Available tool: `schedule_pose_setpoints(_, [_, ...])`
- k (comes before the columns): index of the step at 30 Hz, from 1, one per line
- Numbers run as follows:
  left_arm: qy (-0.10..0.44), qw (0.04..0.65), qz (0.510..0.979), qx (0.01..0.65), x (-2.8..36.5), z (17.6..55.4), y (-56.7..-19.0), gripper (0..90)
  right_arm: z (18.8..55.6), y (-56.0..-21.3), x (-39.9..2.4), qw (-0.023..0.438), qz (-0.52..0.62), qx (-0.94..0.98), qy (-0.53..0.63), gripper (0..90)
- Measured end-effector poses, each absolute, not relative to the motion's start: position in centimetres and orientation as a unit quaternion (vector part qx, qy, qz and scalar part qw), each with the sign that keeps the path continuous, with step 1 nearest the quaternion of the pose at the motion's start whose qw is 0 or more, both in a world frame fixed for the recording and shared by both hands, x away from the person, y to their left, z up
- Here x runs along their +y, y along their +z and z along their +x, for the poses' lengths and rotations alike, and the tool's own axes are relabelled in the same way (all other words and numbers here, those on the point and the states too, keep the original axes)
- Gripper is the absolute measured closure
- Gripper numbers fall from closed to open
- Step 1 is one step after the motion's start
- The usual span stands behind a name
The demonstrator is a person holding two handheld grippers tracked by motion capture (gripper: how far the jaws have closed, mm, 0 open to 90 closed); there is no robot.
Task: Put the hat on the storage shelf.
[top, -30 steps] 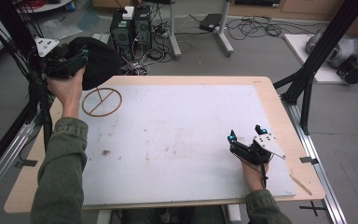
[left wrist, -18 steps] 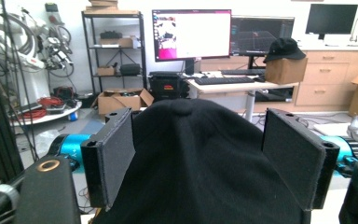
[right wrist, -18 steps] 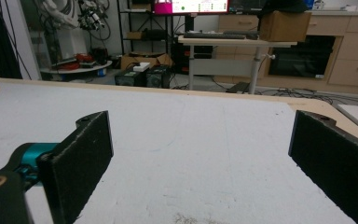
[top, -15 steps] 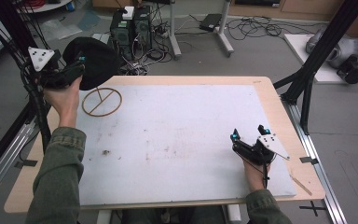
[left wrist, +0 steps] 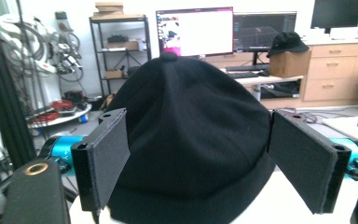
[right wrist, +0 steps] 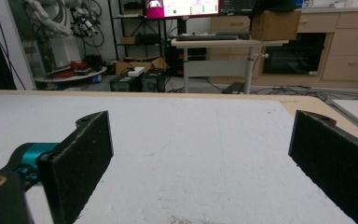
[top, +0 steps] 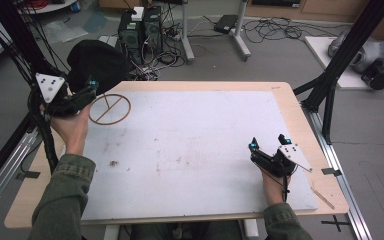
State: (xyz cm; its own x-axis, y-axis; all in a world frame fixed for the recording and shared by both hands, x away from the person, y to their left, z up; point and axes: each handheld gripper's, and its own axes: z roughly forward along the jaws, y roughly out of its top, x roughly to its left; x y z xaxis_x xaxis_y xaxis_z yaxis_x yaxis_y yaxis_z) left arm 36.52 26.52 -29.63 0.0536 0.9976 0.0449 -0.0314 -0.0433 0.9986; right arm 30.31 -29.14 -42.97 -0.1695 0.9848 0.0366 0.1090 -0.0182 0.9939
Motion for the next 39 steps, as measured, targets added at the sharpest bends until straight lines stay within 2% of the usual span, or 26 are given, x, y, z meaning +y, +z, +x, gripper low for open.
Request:
schedule_pose_setpoints(28, [0.483,0.545,0.454,0.513,28.7,28.3,-37.4,18.9,30.1,-42.9,-29.4,0.421,0.500,0.547,0.523,5.4])
schedule_pose_setpoints(39, [0.483,0.513,0.486,0.517,28.5,26.4,-40.5,18.3,30.0,-42.9,-29.2,0.419,0.500,0.547,0.525,5.4])
